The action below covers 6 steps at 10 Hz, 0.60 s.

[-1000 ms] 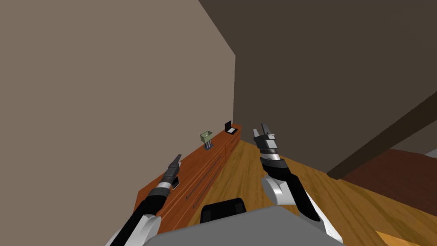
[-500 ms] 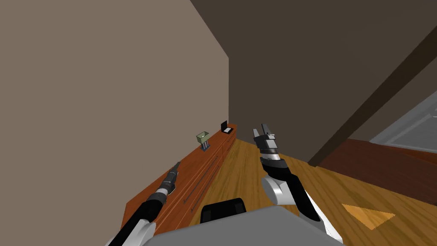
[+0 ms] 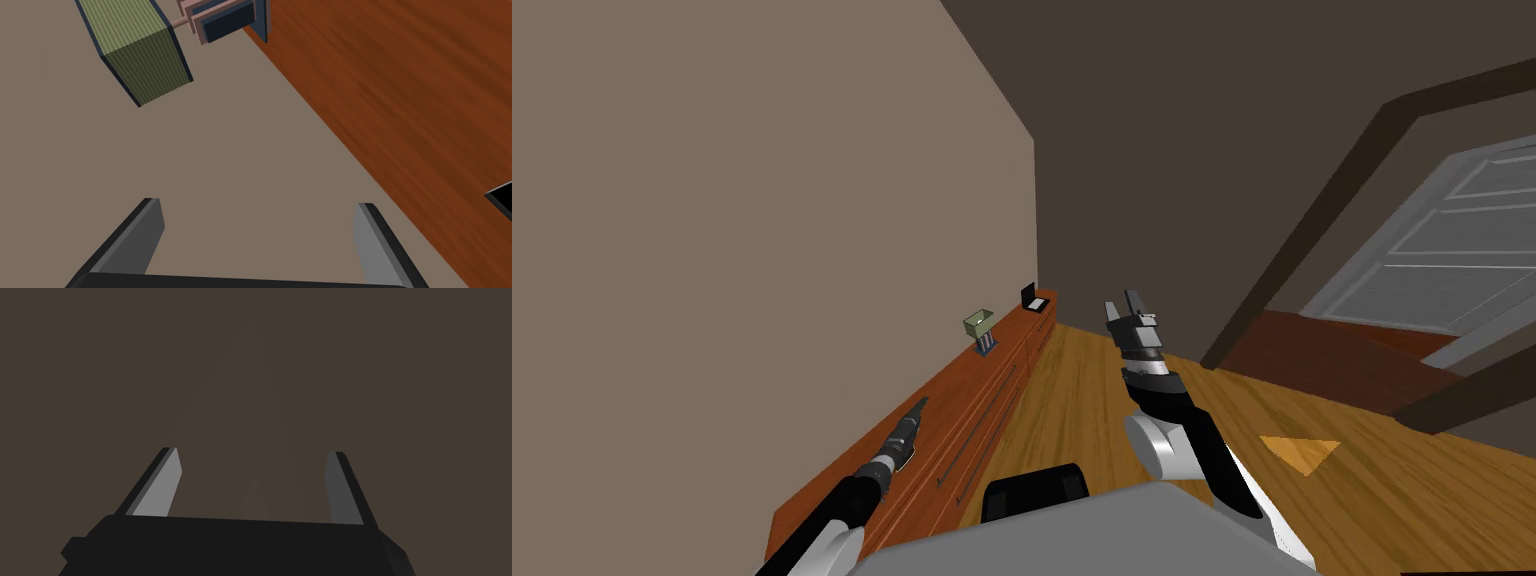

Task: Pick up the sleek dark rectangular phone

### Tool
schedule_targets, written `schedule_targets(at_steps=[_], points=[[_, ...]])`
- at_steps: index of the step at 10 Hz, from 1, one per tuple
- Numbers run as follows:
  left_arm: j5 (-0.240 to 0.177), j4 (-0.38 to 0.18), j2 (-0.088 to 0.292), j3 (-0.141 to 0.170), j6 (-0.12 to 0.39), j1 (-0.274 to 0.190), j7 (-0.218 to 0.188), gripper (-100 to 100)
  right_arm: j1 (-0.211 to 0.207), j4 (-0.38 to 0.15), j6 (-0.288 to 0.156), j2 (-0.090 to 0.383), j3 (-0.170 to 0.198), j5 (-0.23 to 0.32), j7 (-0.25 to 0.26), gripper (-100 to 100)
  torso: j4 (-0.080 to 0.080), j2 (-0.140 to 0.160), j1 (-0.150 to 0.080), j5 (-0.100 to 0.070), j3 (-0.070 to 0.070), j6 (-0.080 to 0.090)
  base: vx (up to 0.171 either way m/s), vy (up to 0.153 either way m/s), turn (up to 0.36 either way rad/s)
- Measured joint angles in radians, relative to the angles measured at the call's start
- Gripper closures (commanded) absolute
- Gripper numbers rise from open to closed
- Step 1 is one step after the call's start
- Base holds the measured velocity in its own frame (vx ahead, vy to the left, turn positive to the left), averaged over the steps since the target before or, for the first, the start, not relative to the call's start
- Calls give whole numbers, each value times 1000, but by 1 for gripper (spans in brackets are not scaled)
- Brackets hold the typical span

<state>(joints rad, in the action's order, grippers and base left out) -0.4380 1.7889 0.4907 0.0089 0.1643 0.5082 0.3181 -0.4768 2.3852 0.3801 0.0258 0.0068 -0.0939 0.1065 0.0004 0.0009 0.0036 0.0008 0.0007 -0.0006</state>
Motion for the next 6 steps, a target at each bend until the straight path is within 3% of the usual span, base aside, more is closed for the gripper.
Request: schedule_targets(at_steps=[1, 5, 6], points=[[-23, -40, 19, -3, 16, -2, 5, -100, 0, 0, 0, 0, 0, 0, 0, 0, 0, 0, 1, 0, 0, 1, -24, 44, -118], [-67, -126, 34, 15, 136, -19, 30, -100, 0, 0, 0, 0, 0, 0, 0, 0, 0, 0, 1, 0, 0, 0, -25, 51, -192], [-95, -162, 61, 11, 147, -19, 34, -100, 0, 0, 0, 0, 0, 0, 0, 0, 0, 0, 2, 0, 0, -1, -27, 61, -277]])
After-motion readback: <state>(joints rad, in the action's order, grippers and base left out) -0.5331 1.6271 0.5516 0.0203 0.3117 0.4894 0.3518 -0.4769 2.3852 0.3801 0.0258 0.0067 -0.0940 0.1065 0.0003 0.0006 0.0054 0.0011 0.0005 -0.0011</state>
